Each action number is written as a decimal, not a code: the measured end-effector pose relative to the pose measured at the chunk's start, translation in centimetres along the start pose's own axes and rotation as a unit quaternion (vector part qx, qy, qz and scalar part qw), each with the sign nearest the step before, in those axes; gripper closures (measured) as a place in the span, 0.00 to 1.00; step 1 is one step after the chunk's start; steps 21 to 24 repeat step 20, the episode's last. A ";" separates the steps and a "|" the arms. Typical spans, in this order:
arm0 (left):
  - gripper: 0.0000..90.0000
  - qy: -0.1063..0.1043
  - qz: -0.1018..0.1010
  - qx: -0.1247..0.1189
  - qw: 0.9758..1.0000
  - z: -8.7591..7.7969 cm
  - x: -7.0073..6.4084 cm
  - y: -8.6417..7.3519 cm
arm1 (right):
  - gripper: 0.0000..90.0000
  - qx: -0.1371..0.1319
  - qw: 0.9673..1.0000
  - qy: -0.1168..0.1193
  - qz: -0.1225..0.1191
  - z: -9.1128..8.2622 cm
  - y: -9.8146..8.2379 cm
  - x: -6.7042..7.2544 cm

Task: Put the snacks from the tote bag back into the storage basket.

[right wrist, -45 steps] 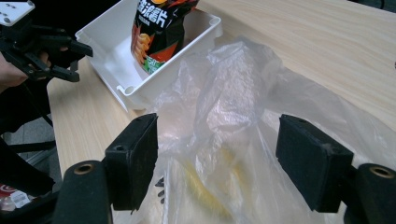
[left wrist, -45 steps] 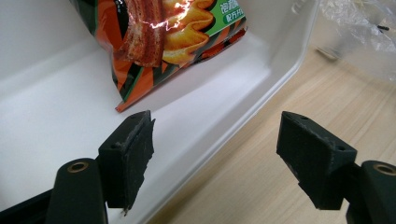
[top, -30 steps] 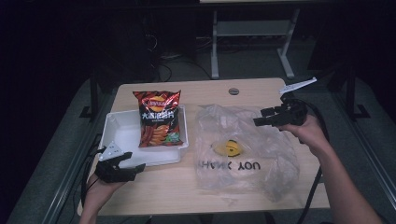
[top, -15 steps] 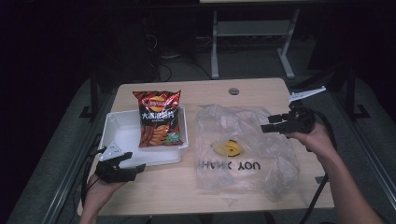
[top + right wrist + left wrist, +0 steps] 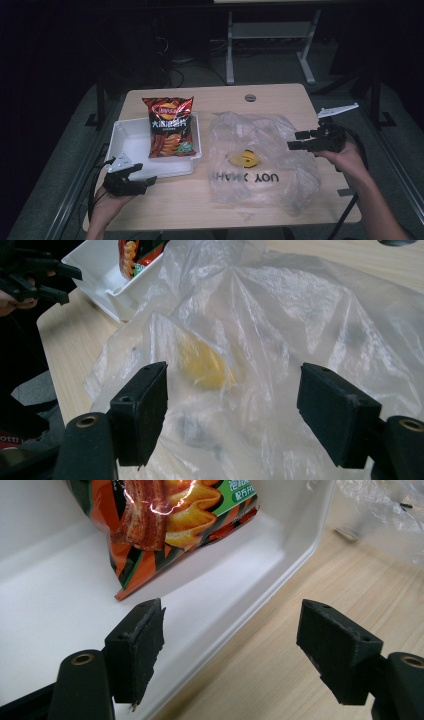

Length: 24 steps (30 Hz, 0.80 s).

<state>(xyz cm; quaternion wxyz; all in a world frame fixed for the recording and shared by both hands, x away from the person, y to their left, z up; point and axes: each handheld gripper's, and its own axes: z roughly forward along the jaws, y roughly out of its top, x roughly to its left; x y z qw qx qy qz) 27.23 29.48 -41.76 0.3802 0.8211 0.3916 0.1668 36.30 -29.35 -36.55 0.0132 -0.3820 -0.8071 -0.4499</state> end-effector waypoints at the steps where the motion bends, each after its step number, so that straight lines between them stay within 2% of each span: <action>1: 0.29 0.000 0.000 0.000 1.000 0.0 0.0 0.0 | 0.31 0.001 1.000 0.000 0.000 -0.1 -0.4 0.0; 16: 0.29 -0.001 0.002 0.003 1.000 0.2 -0.2 0.0 | 0.30 -0.002 1.000 -0.002 0.000 -0.5 -2.5 0.0; 24: 0.29 -0.002 0.002 0.003 1.000 0.2 -0.1 0.1 | 0.29 -0.002 1.000 -0.001 -0.003 -0.7 -2.9 0.4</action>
